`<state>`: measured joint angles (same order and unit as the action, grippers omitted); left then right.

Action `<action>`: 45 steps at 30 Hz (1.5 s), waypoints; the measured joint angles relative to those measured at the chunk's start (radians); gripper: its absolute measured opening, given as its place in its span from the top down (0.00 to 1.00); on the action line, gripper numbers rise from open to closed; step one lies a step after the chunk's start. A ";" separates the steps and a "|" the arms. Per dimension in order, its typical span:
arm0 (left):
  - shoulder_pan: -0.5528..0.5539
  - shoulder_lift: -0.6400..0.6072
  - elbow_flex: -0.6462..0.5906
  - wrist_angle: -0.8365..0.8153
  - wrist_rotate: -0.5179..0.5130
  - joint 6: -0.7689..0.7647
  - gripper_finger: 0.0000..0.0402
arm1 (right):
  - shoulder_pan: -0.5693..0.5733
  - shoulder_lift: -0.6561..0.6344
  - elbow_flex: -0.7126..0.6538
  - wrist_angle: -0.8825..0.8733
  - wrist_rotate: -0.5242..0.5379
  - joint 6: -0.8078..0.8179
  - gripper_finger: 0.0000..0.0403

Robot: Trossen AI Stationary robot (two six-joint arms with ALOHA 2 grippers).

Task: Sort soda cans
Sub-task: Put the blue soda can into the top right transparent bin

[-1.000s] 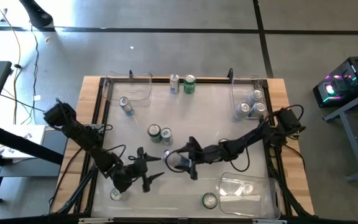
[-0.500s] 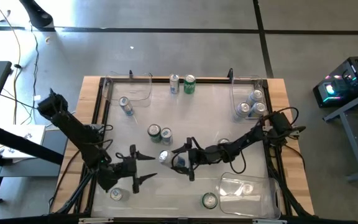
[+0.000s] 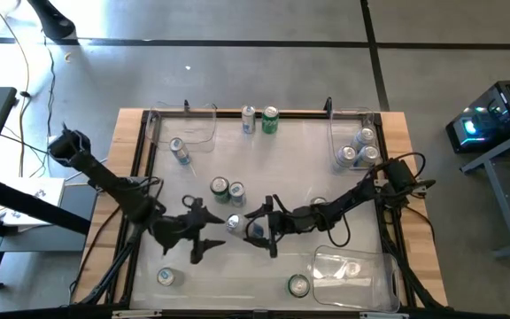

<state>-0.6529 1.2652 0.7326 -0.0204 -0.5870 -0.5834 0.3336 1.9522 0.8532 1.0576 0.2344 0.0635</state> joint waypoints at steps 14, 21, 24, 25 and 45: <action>0.115 0.001 0.000 -0.110 0.135 0.191 0.23 | 0.000 0.000 0.000 -0.028 -0.003 0.006 0.23; 0.166 0.001 0.000 -0.063 0.145 0.388 0.14 | -0.013 0.000 0.000 -0.029 -0.003 0.016 0.23; 0.183 0.001 0.000 0.006 0.186 0.445 0.12 | -0.014 0.000 0.000 -0.029 -0.001 0.016 0.23; 0.187 0.001 0.000 0.029 0.198 0.459 0.12 | -0.014 0.000 0.000 -0.029 -0.001 0.016 0.23; 0.188 0.107 0.000 0.189 0.261 0.953 0.11 | -0.019 0.000 -0.002 -0.039 -0.039 0.036 0.23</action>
<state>-0.4652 1.3724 0.7330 0.1684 -0.3259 0.3696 0.3150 1.9522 0.8516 1.0183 0.1957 0.0997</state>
